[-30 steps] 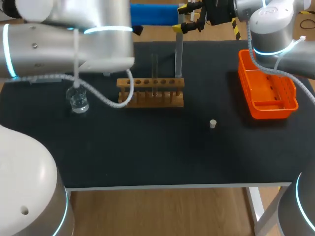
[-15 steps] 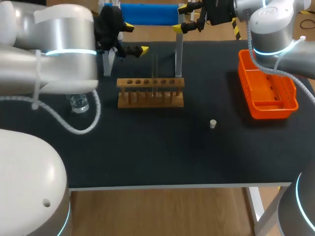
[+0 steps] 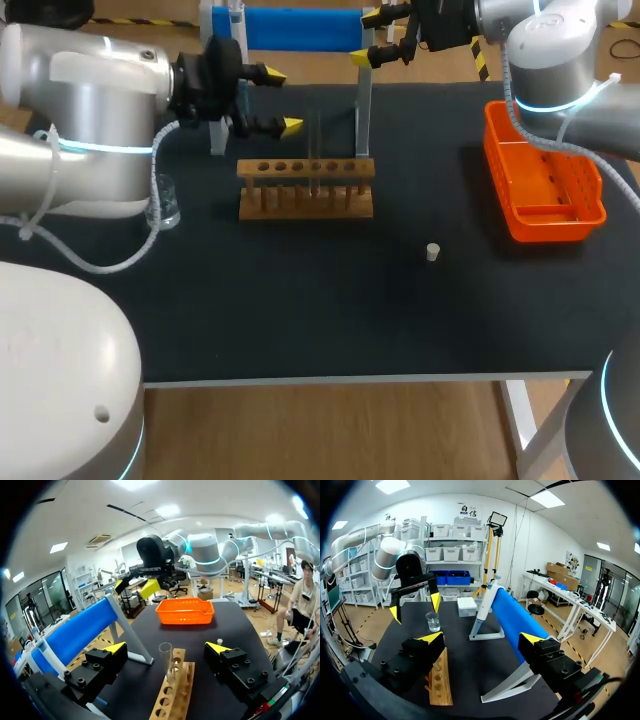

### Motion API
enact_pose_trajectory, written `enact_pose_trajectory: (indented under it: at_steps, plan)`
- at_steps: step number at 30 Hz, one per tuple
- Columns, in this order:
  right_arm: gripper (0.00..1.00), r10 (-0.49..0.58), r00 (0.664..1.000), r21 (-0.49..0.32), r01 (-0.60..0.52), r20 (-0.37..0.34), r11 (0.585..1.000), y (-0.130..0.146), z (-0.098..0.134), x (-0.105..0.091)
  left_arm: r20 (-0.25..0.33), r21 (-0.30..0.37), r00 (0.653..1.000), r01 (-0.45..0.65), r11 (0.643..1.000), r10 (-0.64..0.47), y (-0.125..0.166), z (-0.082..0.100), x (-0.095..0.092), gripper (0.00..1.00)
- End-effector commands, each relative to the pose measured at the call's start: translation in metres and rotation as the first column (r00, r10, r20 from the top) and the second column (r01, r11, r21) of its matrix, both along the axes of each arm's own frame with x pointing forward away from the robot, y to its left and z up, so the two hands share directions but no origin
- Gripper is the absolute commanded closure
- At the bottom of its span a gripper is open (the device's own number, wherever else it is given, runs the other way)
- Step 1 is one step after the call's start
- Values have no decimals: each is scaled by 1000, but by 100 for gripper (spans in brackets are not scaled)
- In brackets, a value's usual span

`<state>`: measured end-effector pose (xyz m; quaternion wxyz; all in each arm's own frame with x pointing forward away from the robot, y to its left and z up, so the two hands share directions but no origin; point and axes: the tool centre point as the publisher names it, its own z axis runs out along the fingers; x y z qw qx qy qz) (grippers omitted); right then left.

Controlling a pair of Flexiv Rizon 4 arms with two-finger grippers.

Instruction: Invert the test tube, pick up the pipette, mount the tip to pipette, aspirate from beaker and dispense into the tube, eject the tip, return the pipette, and cap with the stopper.

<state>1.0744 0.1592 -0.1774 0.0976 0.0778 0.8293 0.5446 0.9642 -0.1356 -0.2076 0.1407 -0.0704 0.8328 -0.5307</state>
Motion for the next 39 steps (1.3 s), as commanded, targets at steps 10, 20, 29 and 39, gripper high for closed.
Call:
enact_pose_trajectory:
  at_steps: [10, 20, 29, 39]
  plan:
    - [0, 2, 1000, -1, -2, -2, 1000, -1, 1, 0, -84, 41, 987, 144, 989, -140, -19, -22, 0, 0]
    - [0, 2, 1000, -1, -2, -2, 1000, -1, 1, 0, -123, 81, 975, 194, 978, -183, -36, -41, -3, 0]
    - [0, 2, 1000, -1, -2, -2, 1000, -1, 1, 0, -149, 106, 972, 197, 975, -181, -53, -63, 0, 0]
    - [0, 2, 1000, -1, -2, -2, 1000, -1, 1, 0, -152, 104, 977, 165, 981, -149, -56, -78, 6, 0]
